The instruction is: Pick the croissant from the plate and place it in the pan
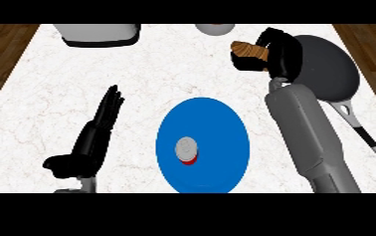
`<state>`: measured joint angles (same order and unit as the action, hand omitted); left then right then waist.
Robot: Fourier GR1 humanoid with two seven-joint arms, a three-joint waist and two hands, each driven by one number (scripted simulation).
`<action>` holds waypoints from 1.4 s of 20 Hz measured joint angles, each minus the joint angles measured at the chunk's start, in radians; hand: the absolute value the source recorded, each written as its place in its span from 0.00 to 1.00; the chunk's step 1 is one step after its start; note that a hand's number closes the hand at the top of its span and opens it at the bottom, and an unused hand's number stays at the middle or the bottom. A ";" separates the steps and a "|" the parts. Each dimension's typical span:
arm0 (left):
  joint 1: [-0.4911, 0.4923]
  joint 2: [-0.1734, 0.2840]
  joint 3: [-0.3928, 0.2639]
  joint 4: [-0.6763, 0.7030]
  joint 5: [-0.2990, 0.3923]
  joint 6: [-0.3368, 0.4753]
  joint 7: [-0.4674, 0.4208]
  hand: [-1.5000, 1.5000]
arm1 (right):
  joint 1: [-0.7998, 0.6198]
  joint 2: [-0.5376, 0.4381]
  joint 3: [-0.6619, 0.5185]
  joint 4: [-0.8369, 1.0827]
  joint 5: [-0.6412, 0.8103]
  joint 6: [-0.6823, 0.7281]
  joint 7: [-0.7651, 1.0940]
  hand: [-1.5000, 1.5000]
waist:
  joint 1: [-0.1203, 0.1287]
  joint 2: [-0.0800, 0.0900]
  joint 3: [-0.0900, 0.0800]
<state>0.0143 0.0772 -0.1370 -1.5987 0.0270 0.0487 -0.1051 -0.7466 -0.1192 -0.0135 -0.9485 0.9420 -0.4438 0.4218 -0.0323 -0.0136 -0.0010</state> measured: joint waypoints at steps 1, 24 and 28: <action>-0.011 0.005 0.006 -0.006 0.004 -0.004 0.013 0.50 | 0.021 -0.003 -0.009 -0.030 -0.007 -0.009 0.007 1.00 | 0.005 0.002 0.000; -0.068 -0.041 -0.035 0.018 -0.034 -0.012 0.016 0.50 | -0.016 -0.370 -0.414 0.444 -0.257 -0.371 -0.543 1.00 | 0.076 0.032 0.005; -0.066 -0.035 -0.029 0.020 -0.023 -0.028 0.006 0.50 | -0.038 -0.425 -0.465 0.543 -0.304 -0.337 -0.615 0.00 | 0.088 0.038 0.006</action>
<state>-0.0520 0.0424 -0.1661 -1.5790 0.0037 0.0209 -0.0991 -0.7848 -0.5446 -0.4783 -0.4050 0.6382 -0.7809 -0.1930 0.0553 0.0247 0.0046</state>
